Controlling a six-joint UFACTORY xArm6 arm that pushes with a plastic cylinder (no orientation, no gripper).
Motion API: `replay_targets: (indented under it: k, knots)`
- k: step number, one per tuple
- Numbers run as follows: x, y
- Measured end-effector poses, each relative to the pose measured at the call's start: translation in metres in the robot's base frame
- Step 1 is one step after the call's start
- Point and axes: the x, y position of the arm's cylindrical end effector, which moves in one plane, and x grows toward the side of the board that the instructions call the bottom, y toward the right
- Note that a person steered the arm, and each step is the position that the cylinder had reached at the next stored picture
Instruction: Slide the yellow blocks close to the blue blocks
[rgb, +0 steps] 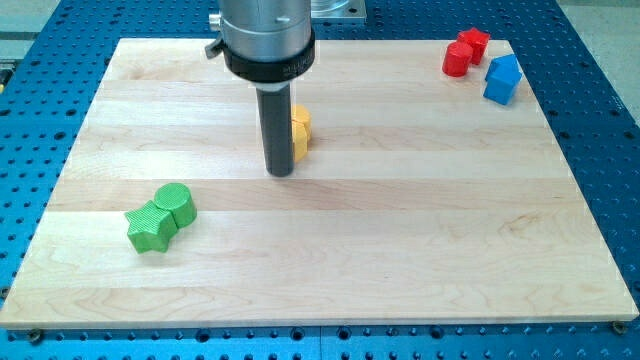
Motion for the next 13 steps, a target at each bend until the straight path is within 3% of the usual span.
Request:
replay_targets:
  k: [1, 3, 7, 9, 10, 13]
  knots:
    - [-0.055, 0.0]
    - [-0.109, 0.0]
    - [-0.094, 0.051]
    - [-0.093, -0.07]
    - [-0.059, -0.076]
    - [-0.036, 0.055]
